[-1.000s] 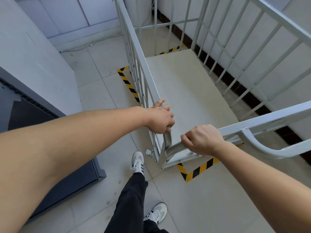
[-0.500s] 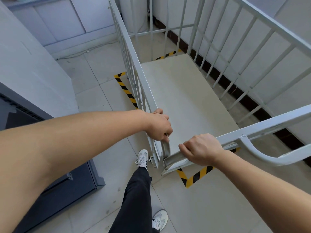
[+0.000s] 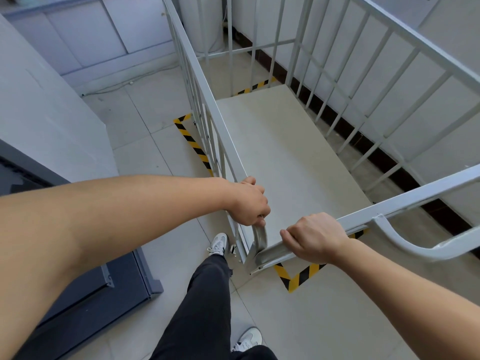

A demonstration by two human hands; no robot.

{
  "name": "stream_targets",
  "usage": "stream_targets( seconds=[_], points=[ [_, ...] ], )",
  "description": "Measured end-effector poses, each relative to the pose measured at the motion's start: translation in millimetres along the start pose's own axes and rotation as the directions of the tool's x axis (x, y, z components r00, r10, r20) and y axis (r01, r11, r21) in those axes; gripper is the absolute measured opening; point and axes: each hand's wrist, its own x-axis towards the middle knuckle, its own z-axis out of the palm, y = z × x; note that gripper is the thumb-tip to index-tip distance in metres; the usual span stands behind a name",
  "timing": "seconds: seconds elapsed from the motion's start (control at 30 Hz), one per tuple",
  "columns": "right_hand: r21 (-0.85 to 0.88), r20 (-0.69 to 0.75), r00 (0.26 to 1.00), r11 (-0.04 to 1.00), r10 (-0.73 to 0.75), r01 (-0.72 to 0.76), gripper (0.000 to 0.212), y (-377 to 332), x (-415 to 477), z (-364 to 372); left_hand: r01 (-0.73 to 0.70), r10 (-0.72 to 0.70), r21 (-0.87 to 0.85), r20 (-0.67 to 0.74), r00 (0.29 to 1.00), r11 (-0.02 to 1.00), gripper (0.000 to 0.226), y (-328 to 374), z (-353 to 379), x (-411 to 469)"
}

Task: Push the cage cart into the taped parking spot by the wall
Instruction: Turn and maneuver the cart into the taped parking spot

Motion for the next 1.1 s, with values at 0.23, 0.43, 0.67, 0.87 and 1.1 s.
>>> stream_targets(
  seconds=[0.23, 0.43, 0.67, 0.87, 1.1],
  points=[
    [-0.025, -0.026, 1.0, 1.0, -0.017, 0.016, 0.063, 2.1, 0.0, 6.7, -0.021, 0.02, -0.005, -0.049, 0.999, 1.0, 0.039, 0.0, 3.7, -4.3],
    [-0.003, -0.039, 0.999, 1.0, 0.003, -0.003, 0.064, -2.0, -3.1, 10.7, -0.033, 0.032, -0.001, -0.091, 0.995, 0.999, 0.039, 2.9, 9.5, -7.5],
    [-0.028, -0.035, 0.999, 1.0, 0.007, -0.008, 0.06, 0.2, -1.2, 13.1, -0.065, 0.064, -0.002, -0.132, 0.989, 0.998, 0.038, -2.6, 13.3, -3.8],
    [-0.009, -0.029, 1.0, 1.0, 0.007, -0.008, 0.06, -3.1, -2.1, 9.2, -0.082, 0.073, -0.061, -0.146, 0.987, 0.995, 0.036, -3.7, 13.4, -7.8],
    [-0.016, -0.055, 0.998, 1.0, 0.005, -0.006, 0.064, -1.8, -4.1, 10.5, -0.088, 0.075, -0.06, -0.185, 0.98, 0.994, 0.037, -1.2, 15.9, -5.9]
  ],
)
